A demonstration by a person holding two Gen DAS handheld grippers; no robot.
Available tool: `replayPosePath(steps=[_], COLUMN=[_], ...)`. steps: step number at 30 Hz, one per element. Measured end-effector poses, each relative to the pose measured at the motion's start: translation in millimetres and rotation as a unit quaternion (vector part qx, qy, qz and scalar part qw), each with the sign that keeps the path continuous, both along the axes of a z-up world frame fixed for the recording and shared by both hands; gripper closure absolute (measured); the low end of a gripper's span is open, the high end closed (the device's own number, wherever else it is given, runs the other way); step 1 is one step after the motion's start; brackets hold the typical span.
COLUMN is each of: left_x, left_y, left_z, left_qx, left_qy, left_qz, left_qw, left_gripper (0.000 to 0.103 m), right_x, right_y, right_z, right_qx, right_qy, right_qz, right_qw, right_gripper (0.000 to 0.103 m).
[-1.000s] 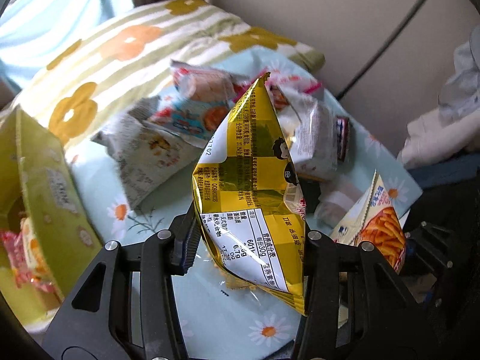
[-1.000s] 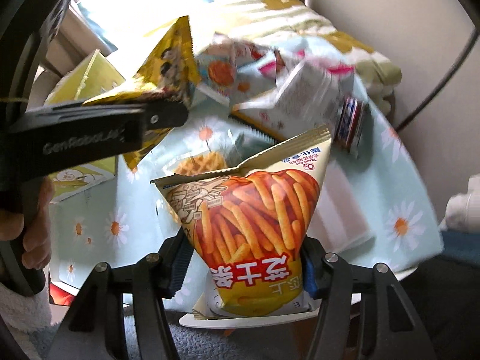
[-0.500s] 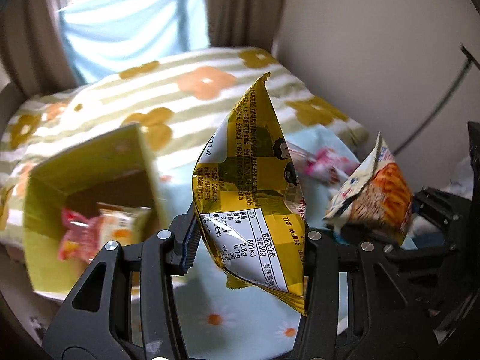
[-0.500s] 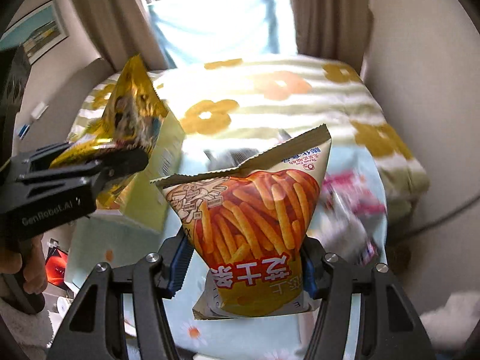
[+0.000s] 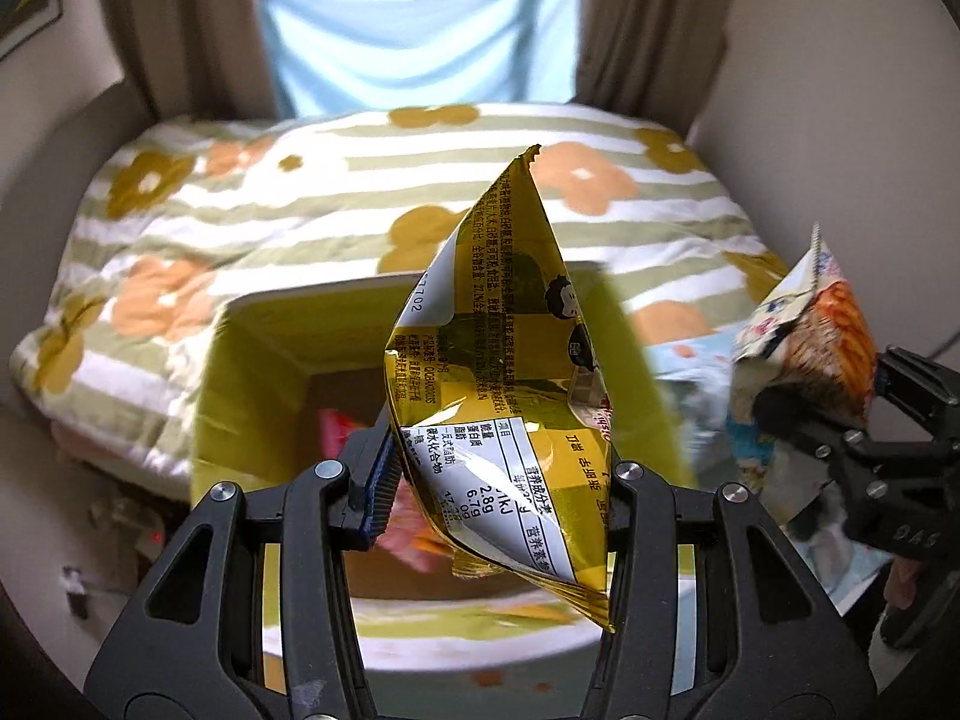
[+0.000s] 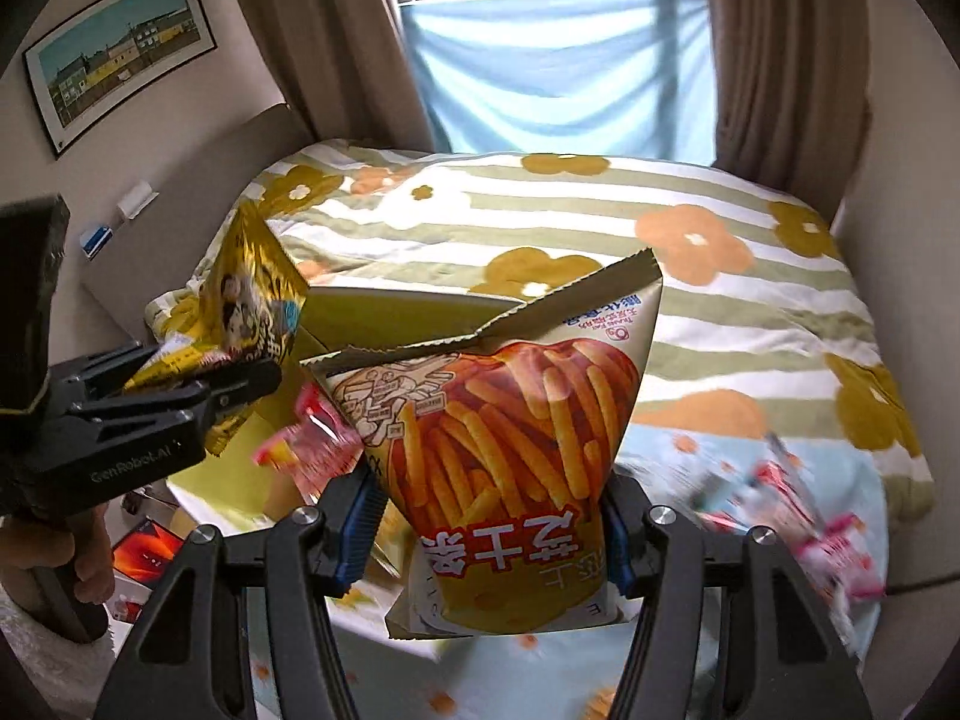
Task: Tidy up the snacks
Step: 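Drop the yellow chip bag and fries-snack bag into the box, opening both tools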
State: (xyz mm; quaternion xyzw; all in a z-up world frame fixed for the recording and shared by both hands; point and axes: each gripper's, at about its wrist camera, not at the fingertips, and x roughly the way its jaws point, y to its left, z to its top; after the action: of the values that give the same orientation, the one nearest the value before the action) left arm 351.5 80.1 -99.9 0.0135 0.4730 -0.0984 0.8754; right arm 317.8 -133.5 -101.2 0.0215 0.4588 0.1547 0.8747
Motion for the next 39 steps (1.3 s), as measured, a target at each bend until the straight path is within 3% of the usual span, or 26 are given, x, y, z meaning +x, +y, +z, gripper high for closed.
replayPosePath(steps=[6, 13, 14, 17, 32, 33, 35, 36, 37, 39], left_x=[37, 68, 69, 66, 24, 22, 21, 19, 19, 15], left_y=[49, 59, 58, 54, 93, 95, 97, 98, 98, 98], left_z=[-45, -80, -81, -82, -82, -81, -79, -78, -78, -76], left_qx=[-0.003, -0.009, -0.003, 0.014, -0.009, -0.013, -0.016, -0.016, -0.015, -0.012], left_qy=[0.047, 0.078, 0.077, 0.065, 0.063, 0.062, 0.061, 0.059, 0.058, 0.055], left_qz=[0.015, -0.006, -0.011, -0.014, 0.056, 0.06, 0.066, 0.068, 0.069, 0.07], left_qw=[0.9988, 0.9969, 0.997, 0.9977, 0.9964, 0.9962, 0.9958, 0.9958, 0.9959, 0.9959], left_gripper=[0.061, 0.059, 0.051, 0.001, 0.0, 0.0, 0.0, 0.0, 0.001, 0.001], right_x=[32, 52, 53, 58, 70, 73, 77, 78, 77, 72], right_y=[37, 54, 56, 53, 78, 81, 84, 85, 85, 82], right_z=[-18, -41, -44, -51, -58, -58, -60, -61, -61, -60], right_qx=[0.0, -0.001, -0.002, -0.002, -0.011, -0.006, -0.015, -0.026, -0.029, -0.028], right_qy=[0.019, 0.049, 0.052, 0.062, 0.06, 0.063, 0.068, 0.061, 0.053, 0.045], right_qz=[-0.001, -0.014, -0.014, -0.016, 0.038, 0.045, 0.051, 0.049, 0.049, 0.052], right_qw=[1.0, 0.999, 0.999, 0.998, 0.997, 0.997, 0.996, 0.997, 0.997, 0.997], right_gripper=[0.047, 0.047, 0.047, 0.047, 0.046, 0.045, 0.029, 0.009, 0.003, 0.003])
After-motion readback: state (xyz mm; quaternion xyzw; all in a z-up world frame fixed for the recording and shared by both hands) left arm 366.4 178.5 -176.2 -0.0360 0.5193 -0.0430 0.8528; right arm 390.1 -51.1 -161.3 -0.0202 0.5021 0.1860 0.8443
